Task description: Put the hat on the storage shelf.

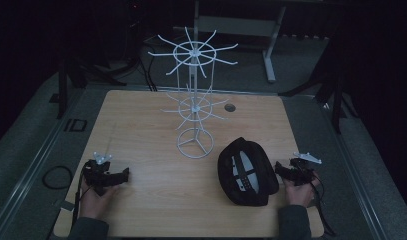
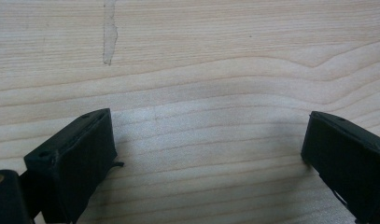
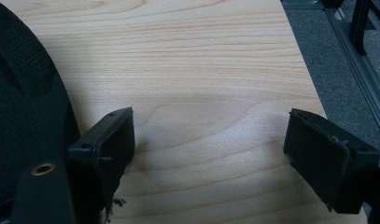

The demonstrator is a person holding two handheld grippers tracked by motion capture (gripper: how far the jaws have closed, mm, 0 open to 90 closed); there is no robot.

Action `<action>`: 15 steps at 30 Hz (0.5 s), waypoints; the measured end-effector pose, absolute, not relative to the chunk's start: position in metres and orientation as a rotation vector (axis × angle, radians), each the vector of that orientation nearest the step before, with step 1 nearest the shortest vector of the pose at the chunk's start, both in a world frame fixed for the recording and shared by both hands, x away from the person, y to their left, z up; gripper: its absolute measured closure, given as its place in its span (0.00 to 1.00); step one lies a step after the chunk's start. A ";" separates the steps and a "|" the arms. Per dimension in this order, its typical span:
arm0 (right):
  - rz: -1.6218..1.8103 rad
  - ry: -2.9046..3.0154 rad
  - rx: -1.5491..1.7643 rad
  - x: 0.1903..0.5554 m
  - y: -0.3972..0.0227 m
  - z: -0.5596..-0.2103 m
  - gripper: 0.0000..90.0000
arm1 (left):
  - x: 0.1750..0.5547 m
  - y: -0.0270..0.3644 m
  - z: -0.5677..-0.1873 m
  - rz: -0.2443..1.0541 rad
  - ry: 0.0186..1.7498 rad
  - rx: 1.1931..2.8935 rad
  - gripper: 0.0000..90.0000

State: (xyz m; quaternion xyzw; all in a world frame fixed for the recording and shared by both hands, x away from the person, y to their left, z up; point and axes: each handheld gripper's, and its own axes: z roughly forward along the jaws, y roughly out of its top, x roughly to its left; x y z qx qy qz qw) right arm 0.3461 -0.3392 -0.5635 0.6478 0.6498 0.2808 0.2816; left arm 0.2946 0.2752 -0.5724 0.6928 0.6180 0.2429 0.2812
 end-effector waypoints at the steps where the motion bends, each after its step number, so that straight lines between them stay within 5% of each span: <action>1: 0.752 1.741 1.735 0.346 -0.339 -0.564 0.18 | 0.295 0.275 -0.572 0.651 1.656 1.856 0.03; 9: 0.788 1.818 1.679 0.340 -0.342 -0.559 0.47 | 0.295 0.275 -0.572 0.651 1.656 1.856 0.03; 10: 0.830 1.841 1.691 0.338 -0.345 -0.556 0.59 | 0.295 0.275 -0.572 0.651 1.656 1.856 0.03; 15: 0.971 1.895 1.645 0.329 -0.342 -0.546 0.77 | 0.295 0.275 -0.572 0.651 1.657 1.855 0.03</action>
